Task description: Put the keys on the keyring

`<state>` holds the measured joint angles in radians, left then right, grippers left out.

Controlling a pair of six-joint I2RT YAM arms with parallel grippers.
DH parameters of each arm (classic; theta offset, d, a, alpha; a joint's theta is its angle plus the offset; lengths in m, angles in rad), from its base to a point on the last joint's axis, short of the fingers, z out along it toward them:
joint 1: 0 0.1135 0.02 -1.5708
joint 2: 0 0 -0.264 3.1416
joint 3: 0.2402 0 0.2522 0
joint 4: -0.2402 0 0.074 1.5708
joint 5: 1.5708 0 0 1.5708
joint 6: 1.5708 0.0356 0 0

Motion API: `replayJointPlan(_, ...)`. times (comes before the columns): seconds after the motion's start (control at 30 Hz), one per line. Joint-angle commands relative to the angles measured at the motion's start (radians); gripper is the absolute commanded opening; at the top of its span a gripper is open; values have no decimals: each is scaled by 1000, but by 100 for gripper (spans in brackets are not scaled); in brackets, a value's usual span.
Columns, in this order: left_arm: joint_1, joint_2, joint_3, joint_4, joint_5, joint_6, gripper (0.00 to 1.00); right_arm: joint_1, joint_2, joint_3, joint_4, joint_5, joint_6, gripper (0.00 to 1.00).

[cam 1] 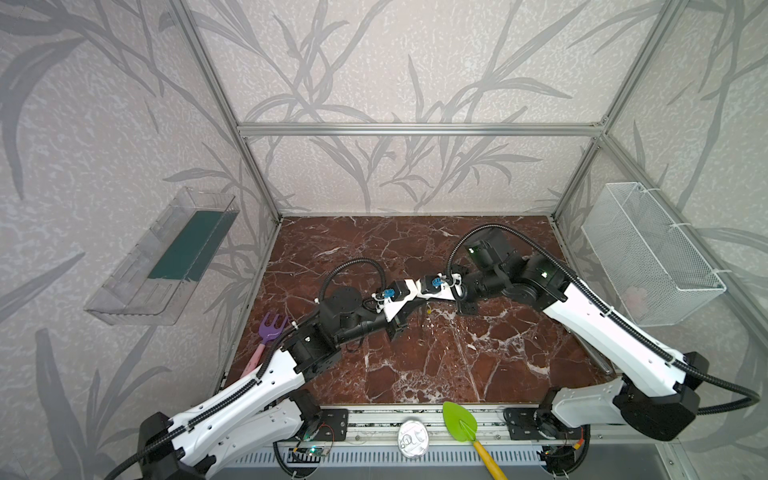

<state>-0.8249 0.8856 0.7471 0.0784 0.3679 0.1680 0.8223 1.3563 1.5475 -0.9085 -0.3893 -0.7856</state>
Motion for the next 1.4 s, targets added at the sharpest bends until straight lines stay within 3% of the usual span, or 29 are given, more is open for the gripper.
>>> replayJointPlan(0.0, -3, 20, 12, -10, -13, 25, 0, 17, -47, -27, 75, -44, 23, 0)
replayJointPlan(0.13, -3, 2, -36, 77, -10, 7, 0, 17, -107, -99, 170, -16, 82, 0)
replayJointPlan(0.2, -3, -16, -68, 140, -5, -9, 0, 17, -142, -145, 227, 3, 120, 7)
replayJointPlan(0.3, -3, -41, -96, 198, -6, -25, 0, 17, -190, -206, 287, 12, 167, 10)
replayJointPlan(0.6, -4, -83, -131, 269, -1, -50, 0, 17, -313, -363, 433, 87, 309, 27)
replayJointPlan(0.93, -3, -85, -127, 281, -20, -38, 0, 17, -405, -555, 548, 45, 508, 40)
replayJointPlan(1.37, -4, -80, -120, 291, -60, -33, 0, 15, -438, -666, 592, 35, 614, 43)
